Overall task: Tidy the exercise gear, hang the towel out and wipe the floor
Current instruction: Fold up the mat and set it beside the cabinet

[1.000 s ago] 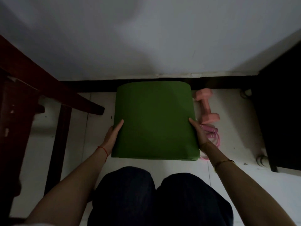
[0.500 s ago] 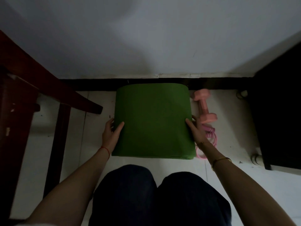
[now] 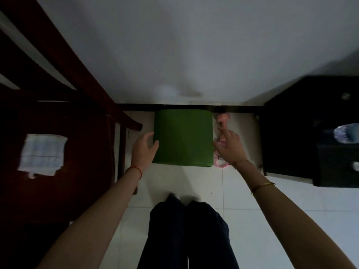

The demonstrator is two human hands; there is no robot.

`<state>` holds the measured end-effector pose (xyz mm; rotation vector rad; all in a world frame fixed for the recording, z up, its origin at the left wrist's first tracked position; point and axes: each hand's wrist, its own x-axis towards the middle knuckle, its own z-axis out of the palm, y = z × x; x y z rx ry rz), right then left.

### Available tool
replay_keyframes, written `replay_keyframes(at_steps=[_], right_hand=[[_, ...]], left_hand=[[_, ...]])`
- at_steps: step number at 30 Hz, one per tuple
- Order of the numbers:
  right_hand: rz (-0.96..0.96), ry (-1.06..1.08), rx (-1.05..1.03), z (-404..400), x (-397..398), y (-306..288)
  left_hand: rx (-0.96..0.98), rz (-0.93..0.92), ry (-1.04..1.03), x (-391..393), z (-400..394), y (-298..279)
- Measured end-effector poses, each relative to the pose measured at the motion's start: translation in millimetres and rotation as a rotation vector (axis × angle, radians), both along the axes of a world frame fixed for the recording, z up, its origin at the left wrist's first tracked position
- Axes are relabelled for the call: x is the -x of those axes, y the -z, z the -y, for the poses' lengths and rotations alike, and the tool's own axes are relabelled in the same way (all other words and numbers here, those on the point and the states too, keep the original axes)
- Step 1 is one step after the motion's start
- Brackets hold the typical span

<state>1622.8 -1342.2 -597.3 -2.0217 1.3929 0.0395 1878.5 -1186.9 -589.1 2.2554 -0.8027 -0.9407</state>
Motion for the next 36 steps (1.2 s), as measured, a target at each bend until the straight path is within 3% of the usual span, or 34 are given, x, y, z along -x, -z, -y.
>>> replay_keyframes(at_steps=[10, 16, 27, 36], right_hand=[[0.047, -0.051, 0.176, -42.8, -6.0, -292.7], [0.132, -0.009, 0.218, -82.8, 5.9, -424.3], [0.200, -0.007, 0.319, -138.3, 51.0, -502.4], [0.293, -0.244, 0.356, -137.1, 86.0, -515.2]], left_hand=[[0.129, 0.241, 0.213, -12.4, -35.3, -302.4], [0.200, 0.293, 0.285, -1.9, -65.6, -425.7], [0.269, 0.361, 0.336, 43.3, -119.2, -507.4], [0.294, 0.450, 0.112, 109.8, -181.0, -523.1]])
